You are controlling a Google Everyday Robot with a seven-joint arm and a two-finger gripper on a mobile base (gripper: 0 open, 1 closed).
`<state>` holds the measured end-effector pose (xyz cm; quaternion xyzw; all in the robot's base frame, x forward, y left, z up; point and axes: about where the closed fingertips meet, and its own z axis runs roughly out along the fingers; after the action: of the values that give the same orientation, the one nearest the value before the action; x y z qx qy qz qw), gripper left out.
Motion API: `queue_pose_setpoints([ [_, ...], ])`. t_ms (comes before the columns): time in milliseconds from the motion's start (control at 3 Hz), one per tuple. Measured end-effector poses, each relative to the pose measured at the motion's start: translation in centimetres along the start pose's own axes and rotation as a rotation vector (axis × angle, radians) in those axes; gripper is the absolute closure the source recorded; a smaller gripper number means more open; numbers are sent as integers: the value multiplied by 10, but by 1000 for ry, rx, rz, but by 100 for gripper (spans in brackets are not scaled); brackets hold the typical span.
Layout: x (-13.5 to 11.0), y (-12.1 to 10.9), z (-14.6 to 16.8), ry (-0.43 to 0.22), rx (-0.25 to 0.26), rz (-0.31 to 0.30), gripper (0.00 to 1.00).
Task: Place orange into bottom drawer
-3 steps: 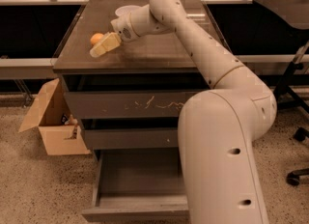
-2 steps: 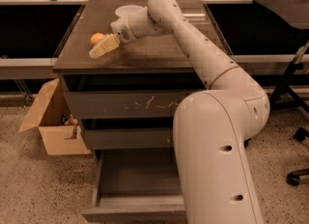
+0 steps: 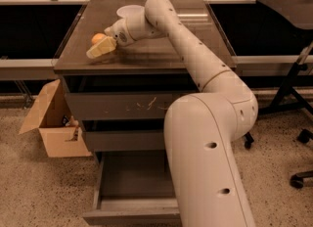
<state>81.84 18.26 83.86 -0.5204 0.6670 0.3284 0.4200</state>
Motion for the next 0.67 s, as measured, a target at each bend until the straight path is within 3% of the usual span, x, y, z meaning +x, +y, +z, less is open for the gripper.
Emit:
queue_pose_setpoints([
  [667, -7, 6, -1, -45, -30, -25, 66],
])
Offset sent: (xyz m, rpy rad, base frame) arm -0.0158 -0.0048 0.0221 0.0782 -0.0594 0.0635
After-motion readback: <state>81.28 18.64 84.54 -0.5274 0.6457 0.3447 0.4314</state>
